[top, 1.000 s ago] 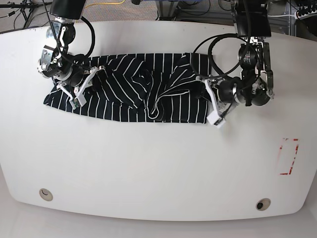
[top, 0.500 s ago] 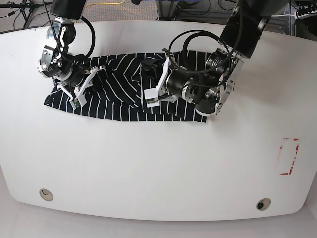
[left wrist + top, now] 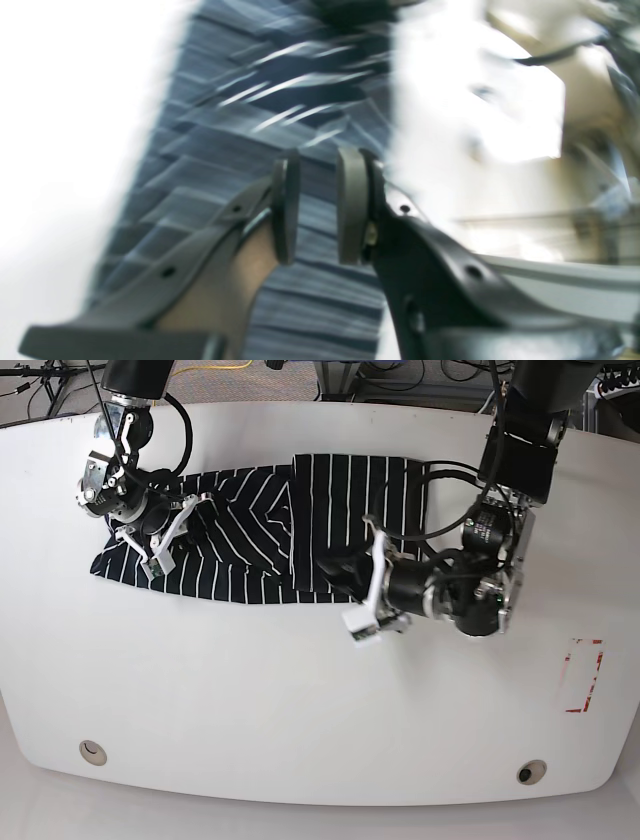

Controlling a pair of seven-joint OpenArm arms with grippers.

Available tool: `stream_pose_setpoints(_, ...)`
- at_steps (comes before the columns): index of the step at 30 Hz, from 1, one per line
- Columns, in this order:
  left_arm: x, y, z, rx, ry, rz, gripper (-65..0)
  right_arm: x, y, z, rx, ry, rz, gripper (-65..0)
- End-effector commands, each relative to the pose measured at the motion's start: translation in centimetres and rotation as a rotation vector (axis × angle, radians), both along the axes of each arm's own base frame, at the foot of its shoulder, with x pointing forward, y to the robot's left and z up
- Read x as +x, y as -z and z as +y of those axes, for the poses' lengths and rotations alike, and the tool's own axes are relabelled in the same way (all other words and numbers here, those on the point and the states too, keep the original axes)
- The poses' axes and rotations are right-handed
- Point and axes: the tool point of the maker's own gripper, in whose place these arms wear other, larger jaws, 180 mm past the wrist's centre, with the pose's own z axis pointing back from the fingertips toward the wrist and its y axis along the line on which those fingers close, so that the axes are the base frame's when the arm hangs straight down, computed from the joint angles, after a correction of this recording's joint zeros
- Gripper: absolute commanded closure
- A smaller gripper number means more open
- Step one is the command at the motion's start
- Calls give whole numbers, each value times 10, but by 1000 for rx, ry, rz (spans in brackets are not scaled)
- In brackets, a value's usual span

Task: Fold the T-shirt properly
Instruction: 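Press the folded end down with the left gripper and release, then grasp the other strip end with the right gripper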

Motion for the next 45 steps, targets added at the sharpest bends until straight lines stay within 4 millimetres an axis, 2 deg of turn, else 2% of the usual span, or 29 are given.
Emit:
stream_pose_setpoints(1,14,-6,15,-14,-74,-40,-108,-3,1,-5,-29,-9,21,-79)
stream_pose_setpoints(6,15,14,44,5,-226,3,-108,-3,1,-4,-28,-9,19,-79)
stream_pose_setpoints(19,-24,60,50,38,-267,130,-108,4,-17,5,-44,-30,-37,-86)
stream_pose_setpoints(24,-33,84,62,108,-292,159,-108,6,-24,3,-74,-42,-26,-95)
stream_pose_setpoints(26,-32,92,67,136,-304,161,-108,13,-37,2,-93,-48,-61,-132)
stream_pose_setpoints(28,-33,102,73,165,-317,174,-108,16,-49,2,-115,-56,-88,-200)
stream_pose_setpoints(32,-38,119,83,213,-334,211,-108,21,-74,-2,-167,-50,-135,-390)
stream_pose_setpoints(35,-40,129,89,242,-340,233,-108,26,-97,-18,-188,35,-177,-547)
stream_pose_setpoints(37,-41,131,92,255,-341,236,-108,26,-107,-33,-194,108,-187,-628)
stream_pose_setpoints(38,-41,132,92,260,-341,235,-108,26,-110,-44,-194,156,-181,-650)
stream_pose_setpoints(41,-41,131,92,258,-342,234,-108,23,-118,-78,-194,290,-166,-650)
stream_pose_setpoints(45,-41,131,92,259,-342,234,-108,16,-115,-110,-145,429,-133,-650)
